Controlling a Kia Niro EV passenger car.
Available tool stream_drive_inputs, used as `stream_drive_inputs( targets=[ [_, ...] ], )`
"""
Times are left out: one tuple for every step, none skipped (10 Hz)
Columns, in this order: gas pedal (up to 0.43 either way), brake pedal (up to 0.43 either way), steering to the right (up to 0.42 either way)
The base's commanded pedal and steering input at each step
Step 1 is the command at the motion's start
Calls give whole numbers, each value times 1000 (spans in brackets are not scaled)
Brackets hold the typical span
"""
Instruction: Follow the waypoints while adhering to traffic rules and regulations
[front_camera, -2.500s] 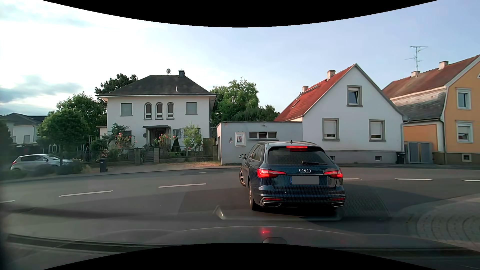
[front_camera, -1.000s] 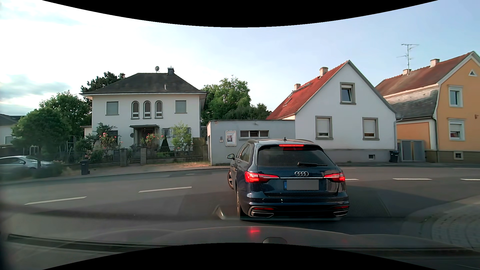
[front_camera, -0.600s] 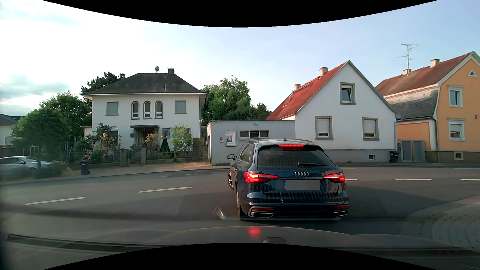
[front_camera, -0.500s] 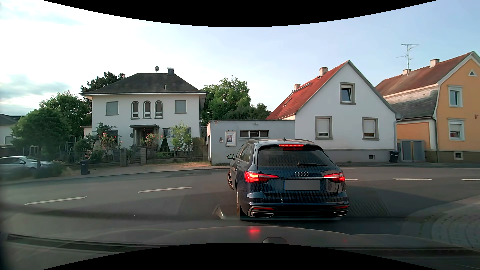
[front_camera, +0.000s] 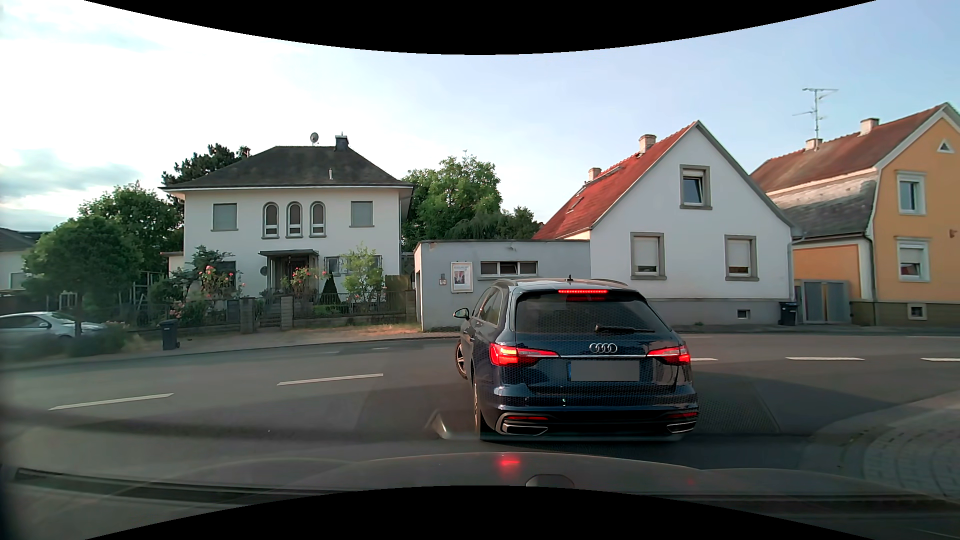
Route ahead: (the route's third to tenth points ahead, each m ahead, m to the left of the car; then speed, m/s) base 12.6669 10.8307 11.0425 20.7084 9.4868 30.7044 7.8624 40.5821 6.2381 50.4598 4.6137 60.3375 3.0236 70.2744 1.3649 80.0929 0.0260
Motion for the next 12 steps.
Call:
stream_drive_inputs(
  targets=[
    [0,201,155],
    [0,207,155],
    [0,207,156],
    [0,207,156],
    [0,207,155],
    [0,207,155],
    [0,207,156],
    [0,207,156],
    [0,207,155],
    [0,207,155],
    [0,207,156],
    [0,207,155]
  ],
)
